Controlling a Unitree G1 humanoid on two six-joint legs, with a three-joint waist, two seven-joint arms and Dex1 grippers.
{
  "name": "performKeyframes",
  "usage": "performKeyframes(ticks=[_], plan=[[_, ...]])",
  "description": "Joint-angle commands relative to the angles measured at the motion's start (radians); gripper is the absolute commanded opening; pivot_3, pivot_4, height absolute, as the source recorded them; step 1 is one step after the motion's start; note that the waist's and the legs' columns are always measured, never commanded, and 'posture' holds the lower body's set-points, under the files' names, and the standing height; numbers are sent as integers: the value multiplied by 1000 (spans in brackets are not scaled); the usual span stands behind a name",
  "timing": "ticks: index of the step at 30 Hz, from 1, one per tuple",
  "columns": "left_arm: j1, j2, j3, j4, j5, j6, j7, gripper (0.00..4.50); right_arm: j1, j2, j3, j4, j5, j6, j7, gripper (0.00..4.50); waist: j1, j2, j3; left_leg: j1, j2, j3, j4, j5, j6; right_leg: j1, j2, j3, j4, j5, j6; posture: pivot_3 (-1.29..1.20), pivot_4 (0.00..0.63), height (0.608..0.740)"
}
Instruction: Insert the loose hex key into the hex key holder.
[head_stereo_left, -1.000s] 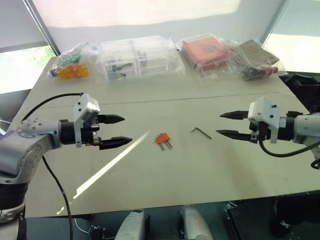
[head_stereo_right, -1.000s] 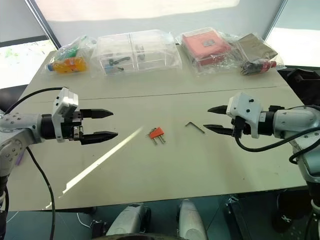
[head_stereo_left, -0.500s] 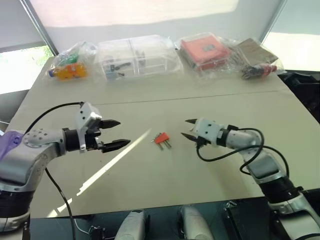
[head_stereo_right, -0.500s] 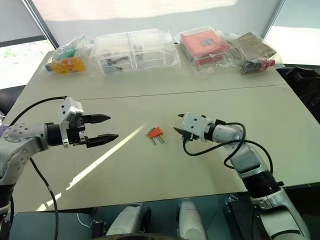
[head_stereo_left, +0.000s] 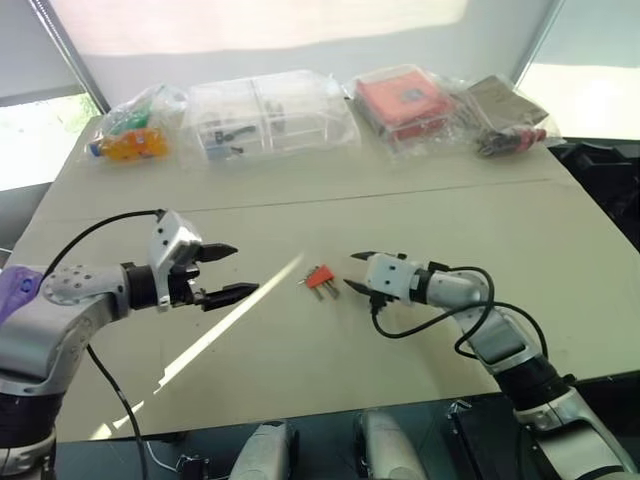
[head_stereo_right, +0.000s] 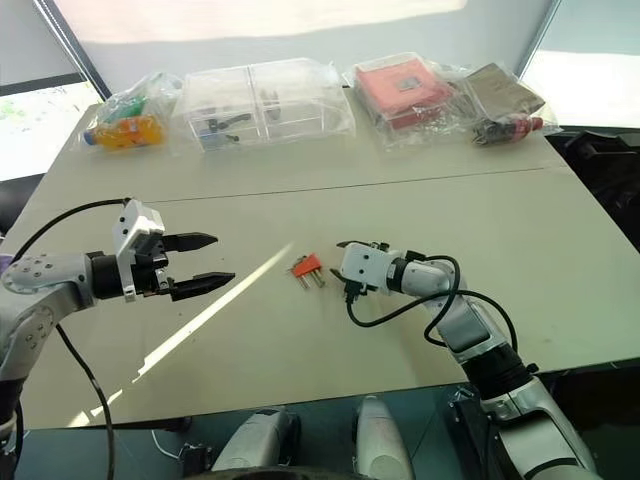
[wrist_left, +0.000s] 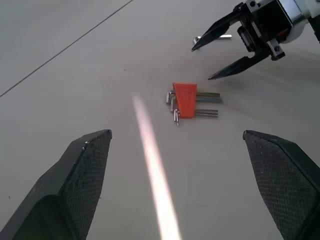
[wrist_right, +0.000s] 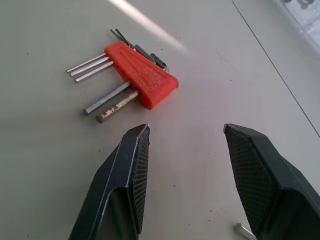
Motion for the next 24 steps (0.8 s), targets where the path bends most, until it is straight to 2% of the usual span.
performKeyframes(ticks=[1,24], plan=[[4,16,39,-42,-11,-4,3,4401,-18,16,13,0,-10,-33,9,2443,0,0,0,0,0,0,0,0,0,0,0,0,0,0,0,0,150,740],[61,8,83,-115,-33,21,54,4401,-93,120,65,135,-11,-58,92,2443,-1,0,0,0,0,0,0,0,0,0,0,0,0,0,0,0,150,740]])
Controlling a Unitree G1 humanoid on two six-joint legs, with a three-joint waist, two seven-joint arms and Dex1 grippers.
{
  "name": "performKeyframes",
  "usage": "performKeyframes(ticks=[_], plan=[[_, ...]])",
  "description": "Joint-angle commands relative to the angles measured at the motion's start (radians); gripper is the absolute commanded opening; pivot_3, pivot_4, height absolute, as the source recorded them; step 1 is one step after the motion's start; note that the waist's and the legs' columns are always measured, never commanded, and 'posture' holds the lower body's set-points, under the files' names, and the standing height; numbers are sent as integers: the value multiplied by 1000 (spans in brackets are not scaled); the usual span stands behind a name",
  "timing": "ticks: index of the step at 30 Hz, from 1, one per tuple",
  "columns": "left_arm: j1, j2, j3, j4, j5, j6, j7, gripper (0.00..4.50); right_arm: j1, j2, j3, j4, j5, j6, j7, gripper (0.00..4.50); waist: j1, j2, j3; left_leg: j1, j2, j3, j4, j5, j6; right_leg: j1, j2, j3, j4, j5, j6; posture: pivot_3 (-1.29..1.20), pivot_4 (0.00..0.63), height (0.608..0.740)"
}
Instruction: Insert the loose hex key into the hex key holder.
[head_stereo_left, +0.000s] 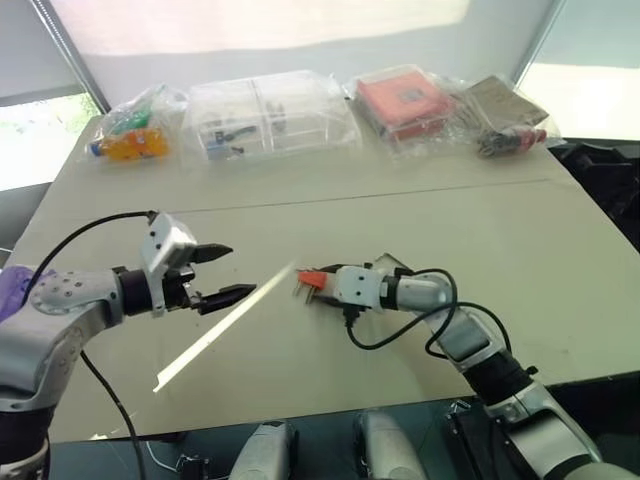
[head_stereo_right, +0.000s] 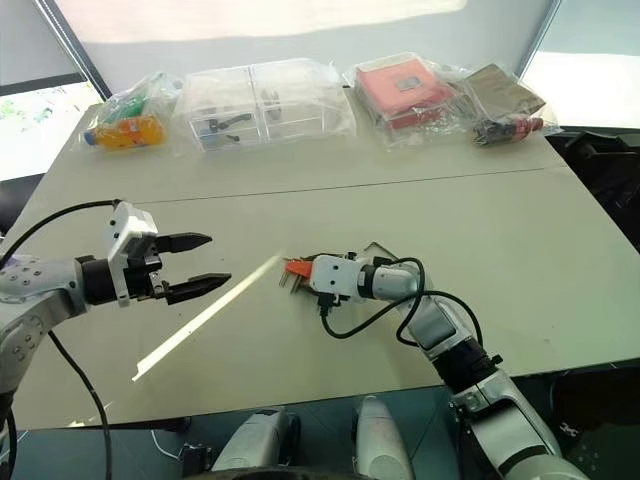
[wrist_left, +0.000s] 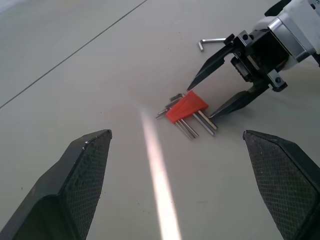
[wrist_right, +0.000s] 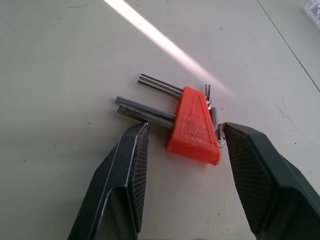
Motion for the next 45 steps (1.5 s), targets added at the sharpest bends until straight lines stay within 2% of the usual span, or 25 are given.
performKeyframes(ticks=[1,9,19,29,38,41,42,45], plan=[[0,6,29,-34,-13,-4,9,4401,-28,-4,-10,43,15,-6,26,2443,0,0,0,0,0,0,0,0,0,0,0,0,0,0,0,0,150,740],[-4,1,16,-35,-7,-13,16,4401,-65,-41,-23,158,30,-6,78,2443,3,0,0,1,0,0,0,0,1,2,0,0,0,0,0,0,150,740],[-8,1,16,-35,-11,-14,24,4401,-41,-55,-26,161,45,68,97,2443,5,0,-1,2,-1,-1,1,-1,1,3,-1,-1,0,0,0,0,150,740],[-22,-1,10,-31,-8,-16,25,4401,-25,1,-60,130,166,329,116,2443,6,-1,-2,4,-1,-3,1,-1,2,6,-1,-1,-1,0,0,0,150,740],[-30,0,7,-25,-4,-16,27,4401,-15,24,-54,97,180,386,97,2443,4,-1,-3,4,-1,-3,0,-2,3,6,-1,-1,-1,0,0,0,150,740],[-33,-3,7,-24,-4,-15,29,4500,-8,34,-53,80,181,392,89,1535,2,-1,-3,4,-1,-3,0,-2,3,6,-1,-1,-1,0,0,0,150,740],[-33,-4,6,-23,-4,-16,30,4500,-8,37,-52,76,179,392,87,1045,1,-1,-3,4,0,-3,0,-2,3,6,-1,-1,-1,0,0,0,150,740],[-32,-7,4,-21,-2,-17,30,4500,-2,43,-56,58,177,388,71,996,0,-1,-3,5,0,-3,0,-2,3,6,-1,-1,-1,0,0,0,150,740]])
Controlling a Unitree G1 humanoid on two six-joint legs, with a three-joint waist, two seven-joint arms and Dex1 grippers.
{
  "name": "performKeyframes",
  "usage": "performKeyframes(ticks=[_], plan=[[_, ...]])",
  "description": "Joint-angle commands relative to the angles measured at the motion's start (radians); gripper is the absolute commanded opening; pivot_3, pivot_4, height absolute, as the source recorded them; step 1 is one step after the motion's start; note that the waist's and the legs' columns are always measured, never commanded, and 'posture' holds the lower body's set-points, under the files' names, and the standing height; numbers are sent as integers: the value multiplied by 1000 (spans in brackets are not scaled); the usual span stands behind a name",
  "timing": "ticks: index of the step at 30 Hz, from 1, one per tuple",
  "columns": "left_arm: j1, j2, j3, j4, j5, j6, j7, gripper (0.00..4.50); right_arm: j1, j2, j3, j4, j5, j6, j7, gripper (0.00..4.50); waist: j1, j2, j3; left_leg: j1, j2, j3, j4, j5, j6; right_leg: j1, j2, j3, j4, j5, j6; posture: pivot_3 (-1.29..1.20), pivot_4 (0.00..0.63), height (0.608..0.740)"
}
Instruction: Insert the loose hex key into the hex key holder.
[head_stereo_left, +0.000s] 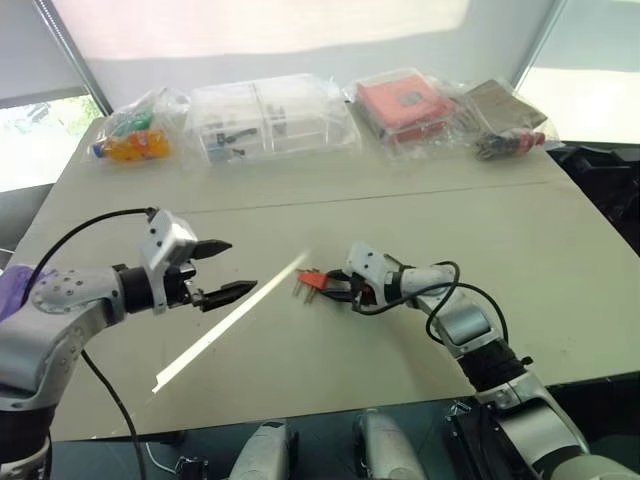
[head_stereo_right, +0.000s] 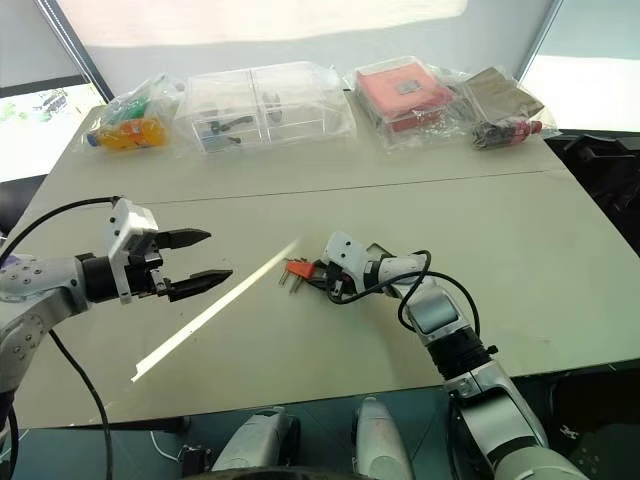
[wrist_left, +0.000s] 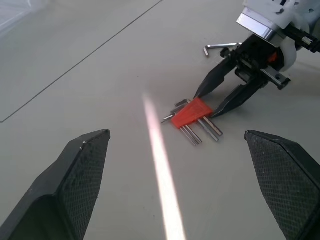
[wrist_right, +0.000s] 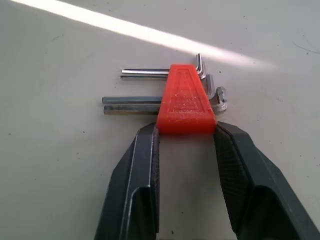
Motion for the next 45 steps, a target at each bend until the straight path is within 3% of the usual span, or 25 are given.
performKeyframes(ticks=[1,6,11,15,23,29,45], plan=[[-11,-3,8,-18,0,-17,5,4500,30,-2,20,12,-28,29,-28,996,0,0,0,0,0,0,0,0,0,0,0,0,0,0,0,0,150,740],[-17,-16,13,-15,-15,-7,8,4500,22,-47,-2,-60,-72,-81,-72,996,2,0,0,0,0,0,0,0,0,0,0,0,0,0,0,0,150,740],[-105,-32,0,27,-57,21,-6,4500,-49,-131,-50,-98,-159,-331,-161,996,5,0,1,-4,-1,0,1,1,-1,-3,-1,-1,0,0,0,0,150,740],[-263,-80,-7,107,-125,78,0,4500,-141,-241,-95,-44,-259,-636,-269,996,1,0,2,-5,0,1,0,3,-5,-6,0,-1,1,0,0,0,150,740],[-489,-167,-59,252,-181,128,-37,4500,-193,-344,-132,-6,-460,-1122,-508,996,-4,-1,2,-6,0,3,-1,3,-6,-8,1,0,1,0,0,0,150,740],[-574,-205,-104,303,-188,136,-83,4500,-215,-343,-152,-43,-524,-1218,-589,996,-5,-1,2,-6,0,4,0,4,-6,-8,1,1,1,0,0,0,150,740],[-626,-283,-150,344,-172,137,-102,4500,-219,-330,-133,-56,-522,-1224,-591,996,-4,-1,2,-6,0,4,0,4,-6,-8,2,2,2,0,0,0,150,740]])
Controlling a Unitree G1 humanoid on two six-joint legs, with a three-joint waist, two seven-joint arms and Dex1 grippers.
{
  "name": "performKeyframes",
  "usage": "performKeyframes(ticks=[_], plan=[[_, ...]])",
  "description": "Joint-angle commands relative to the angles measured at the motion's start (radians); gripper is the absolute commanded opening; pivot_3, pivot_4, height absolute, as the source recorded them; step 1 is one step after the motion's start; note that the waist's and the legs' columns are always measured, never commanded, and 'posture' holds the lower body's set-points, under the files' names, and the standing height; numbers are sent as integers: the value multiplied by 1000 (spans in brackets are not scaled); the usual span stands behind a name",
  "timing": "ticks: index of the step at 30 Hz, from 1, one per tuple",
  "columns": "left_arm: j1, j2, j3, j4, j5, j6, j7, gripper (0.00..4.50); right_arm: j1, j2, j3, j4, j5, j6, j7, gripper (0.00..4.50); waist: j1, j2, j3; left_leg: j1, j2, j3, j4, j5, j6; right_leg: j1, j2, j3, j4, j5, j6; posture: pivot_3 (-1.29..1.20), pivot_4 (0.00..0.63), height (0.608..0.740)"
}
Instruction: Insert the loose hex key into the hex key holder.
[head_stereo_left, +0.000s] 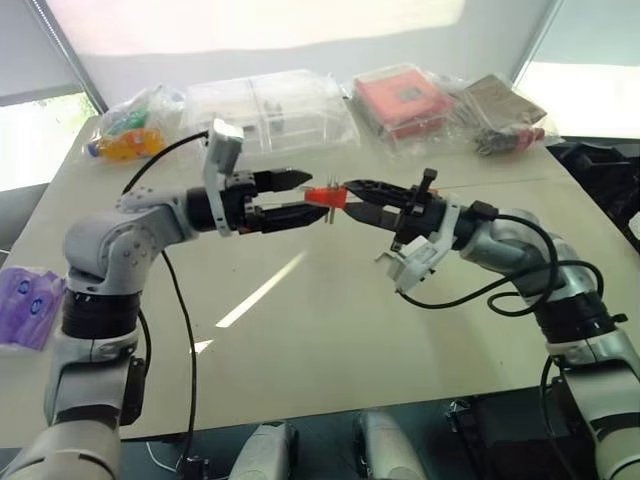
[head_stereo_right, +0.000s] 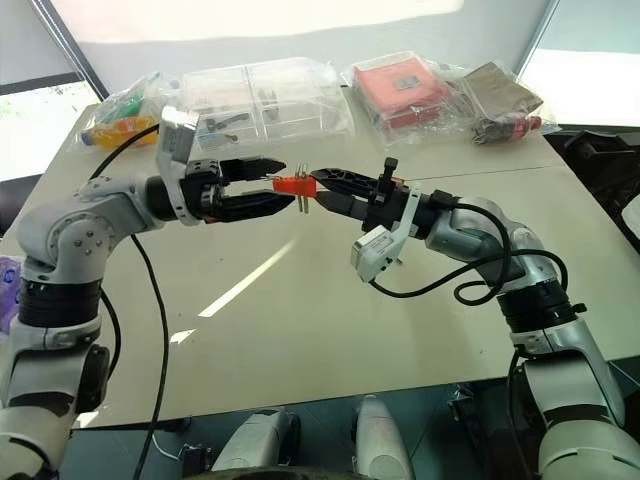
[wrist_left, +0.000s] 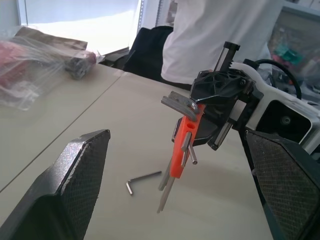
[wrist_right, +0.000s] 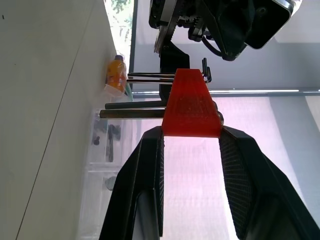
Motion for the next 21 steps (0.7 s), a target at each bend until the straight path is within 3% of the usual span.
performKeyframes(ticks=[1,10,13,19,21], plan=[[-28,-5,8,6,4,-15,-9,4500,-17,3,-22,-39,11,-1,-8,996,0,0,0,0,0,0,0,0,0,0,0,0,0,0,0,0,150,740],[-37,-35,-8,43,22,-30,-20,4500,-7,-6,-28,-66,27,13,11,996,0,0,0,0,0,0,0,0,0,0,0,0,0,0,0,0,150,740],[-41,-46,-11,56,27,-31,-29,3658,-1,-9,-31,-78,32,21,18,997,0,0,0,0,0,0,0,0,0,0,0,0,0,0,0,0,150,740],[-47,-65,-27,77,45,-43,-37,710,9,-16,-33,-100,44,42,32,997,1,0,0,0,0,0,0,0,0,0,0,0,0,0,0,0,150,740],[-48,-68,-28,79,48,-43,-39,16,13,-18,-34,-105,46,47,36,997,0,0,0,0,0,0,0,0,0,0,0,0,0,0,0,0,150,740]])
